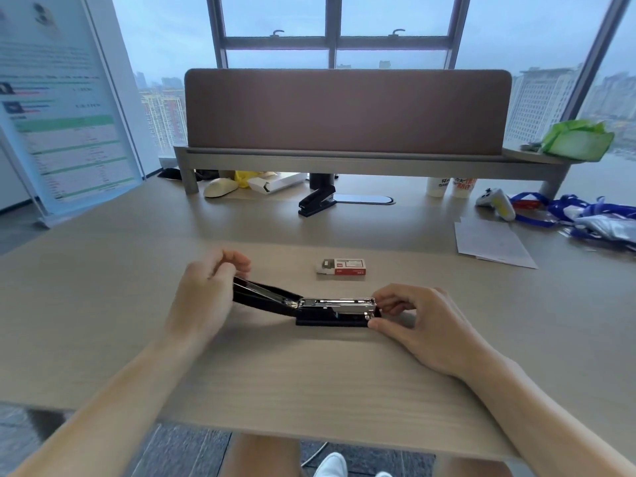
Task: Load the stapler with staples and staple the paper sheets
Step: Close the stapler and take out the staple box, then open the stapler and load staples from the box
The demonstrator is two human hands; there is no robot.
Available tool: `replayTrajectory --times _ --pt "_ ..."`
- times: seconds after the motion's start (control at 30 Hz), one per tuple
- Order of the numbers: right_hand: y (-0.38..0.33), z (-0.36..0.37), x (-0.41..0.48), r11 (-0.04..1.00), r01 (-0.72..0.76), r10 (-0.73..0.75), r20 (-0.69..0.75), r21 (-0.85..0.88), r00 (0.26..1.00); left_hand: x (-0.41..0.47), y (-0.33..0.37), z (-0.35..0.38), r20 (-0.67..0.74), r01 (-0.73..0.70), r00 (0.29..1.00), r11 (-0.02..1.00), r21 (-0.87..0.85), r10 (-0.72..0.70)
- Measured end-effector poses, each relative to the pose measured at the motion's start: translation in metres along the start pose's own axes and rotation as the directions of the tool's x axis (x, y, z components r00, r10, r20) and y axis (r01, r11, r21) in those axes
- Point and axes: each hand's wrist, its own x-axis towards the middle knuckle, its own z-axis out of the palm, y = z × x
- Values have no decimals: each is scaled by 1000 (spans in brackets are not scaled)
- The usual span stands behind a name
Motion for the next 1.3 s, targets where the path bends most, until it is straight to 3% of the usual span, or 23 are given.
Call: replayTrajectory --times 0.03,0.07,0.1,0.17,0.27,0.5,0.73,0.87,0.97,1.1,1.3 --pt "0 0 0 1000 2 -2 0 -3 1000 3 2 -6 71 -236 972 906 351 226" --pt "0 0 0 1000 2 -2 0 -4 1000 3 8 -8 212 -433 898 698 570 384" --pt "-1 0 -1 1000 1 -1 -1 -6 1000 1 18 -8 359 -541 836 515 666 414" --pt "0 -1 -1 1000 -8 8 -8 -5 1000 -3 33 4 549 -606 795 354 712 257" --pt "-1 0 -2 1000 -16 16 -1 1 1000 -9 33 19 640 -615 768 265 743 -11" --pt "0 -1 0 1000 -23 23 8 -14 1000 -10 19 17 647 -609 760 281 742 -61" --pt "0 -1 -1 1000 -28 28 4 -10 1000 -10 15 14 659 -567 747 432 702 -90" --pt "2 0 1 999 -52 52 3 3 999 2 32 23 642 -499 766 650 573 23" --pt "5 -3 10 976 -141 147 -22 166 989 26 43 43 557 -454 813 785 421 172" --pt "18 4 36 962 -183 207 -103 203 973 61 35 71 522 -444 834 781 439 180" --pt "32 26 76 986 -165 165 -141 10 976 90 21 95 598 -516 785 704 488 160"
